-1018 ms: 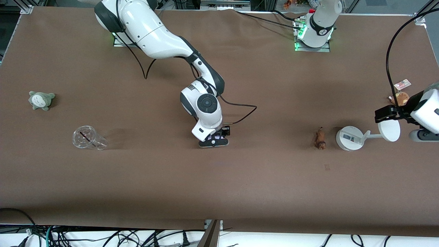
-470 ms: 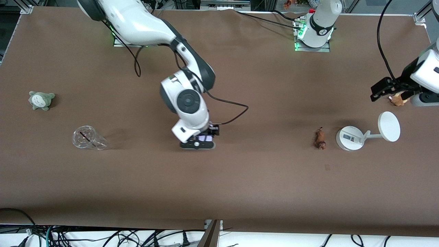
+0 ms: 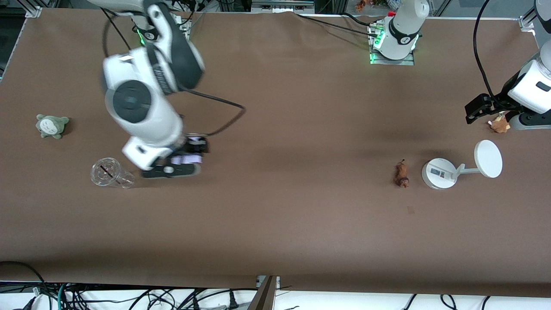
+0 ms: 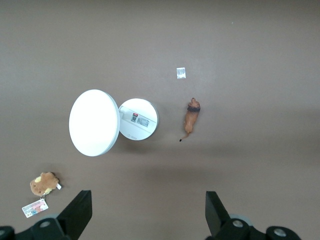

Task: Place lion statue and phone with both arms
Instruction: 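Carry the white phone with the right gripper toward the glass cup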

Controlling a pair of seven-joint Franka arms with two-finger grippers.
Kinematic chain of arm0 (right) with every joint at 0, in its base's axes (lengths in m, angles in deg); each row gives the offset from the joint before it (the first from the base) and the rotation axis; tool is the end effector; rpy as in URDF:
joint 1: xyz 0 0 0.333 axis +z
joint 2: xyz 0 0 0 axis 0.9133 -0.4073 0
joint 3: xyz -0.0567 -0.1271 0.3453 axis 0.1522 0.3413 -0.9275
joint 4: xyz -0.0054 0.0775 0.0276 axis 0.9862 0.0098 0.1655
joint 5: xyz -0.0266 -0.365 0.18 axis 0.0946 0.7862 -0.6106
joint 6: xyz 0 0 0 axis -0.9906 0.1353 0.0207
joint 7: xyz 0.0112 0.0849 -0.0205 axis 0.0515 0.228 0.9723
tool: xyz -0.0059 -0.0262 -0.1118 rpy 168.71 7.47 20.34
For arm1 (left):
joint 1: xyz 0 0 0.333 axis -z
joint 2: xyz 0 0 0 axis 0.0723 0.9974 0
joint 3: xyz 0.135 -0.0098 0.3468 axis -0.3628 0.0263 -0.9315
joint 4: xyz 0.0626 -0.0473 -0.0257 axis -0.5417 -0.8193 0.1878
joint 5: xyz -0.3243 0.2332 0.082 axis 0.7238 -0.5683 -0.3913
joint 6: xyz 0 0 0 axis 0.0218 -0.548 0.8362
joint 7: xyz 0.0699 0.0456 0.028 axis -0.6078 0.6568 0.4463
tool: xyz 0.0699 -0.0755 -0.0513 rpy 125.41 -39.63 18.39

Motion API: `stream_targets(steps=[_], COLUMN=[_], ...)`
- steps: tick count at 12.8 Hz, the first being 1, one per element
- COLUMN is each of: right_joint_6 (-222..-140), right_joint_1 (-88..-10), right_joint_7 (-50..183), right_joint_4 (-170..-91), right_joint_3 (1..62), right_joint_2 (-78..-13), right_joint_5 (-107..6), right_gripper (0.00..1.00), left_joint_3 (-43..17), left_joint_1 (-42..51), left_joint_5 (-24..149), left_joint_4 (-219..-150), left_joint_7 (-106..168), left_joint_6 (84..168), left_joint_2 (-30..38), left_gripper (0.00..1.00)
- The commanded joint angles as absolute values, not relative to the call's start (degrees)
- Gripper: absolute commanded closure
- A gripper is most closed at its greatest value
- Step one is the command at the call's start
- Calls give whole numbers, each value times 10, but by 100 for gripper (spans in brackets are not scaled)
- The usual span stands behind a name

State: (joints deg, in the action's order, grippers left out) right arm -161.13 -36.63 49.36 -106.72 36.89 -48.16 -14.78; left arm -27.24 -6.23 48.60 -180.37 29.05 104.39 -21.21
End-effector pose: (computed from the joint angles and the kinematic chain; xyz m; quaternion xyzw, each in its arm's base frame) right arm 0.6727 0.2604 0.5159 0.9963 0.0651 -0.0366 0.0417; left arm 0.5767 -0.0086 0.6344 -0.9989 -0.0194 -0.0021 0.0428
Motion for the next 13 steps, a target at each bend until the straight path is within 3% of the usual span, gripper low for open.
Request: stream_targets(steps=[1,3,8,13], right_joint_6=[-1621,-1646,-1818,-1905], right_joint_1=[-362,-363,-394,-396], right_joint_7=[562,616,674,692], right_joint_4=[-1147,-1174,-1294,-1307], right_joint_3=[426,468,475,474], right_joint_2=[-438,-443,-453,-511], right_joint_5=[-181,-206,-212,-249], right_gripper=[100,100,100,100], left_joint_3=[-270,-270,-265,-256], left_joint_1=[-56,-56,-55,-53], left_joint_5=[476,478,494,509], left_joint_4=[-1788,-1786,-1784,-1768], left_joint_7=[279,279,278,285], left_joint_6=[1006,1009,1009,1007], left_joint_2=[-218,-214,-212,-206], left_gripper=[0,0,0,0])
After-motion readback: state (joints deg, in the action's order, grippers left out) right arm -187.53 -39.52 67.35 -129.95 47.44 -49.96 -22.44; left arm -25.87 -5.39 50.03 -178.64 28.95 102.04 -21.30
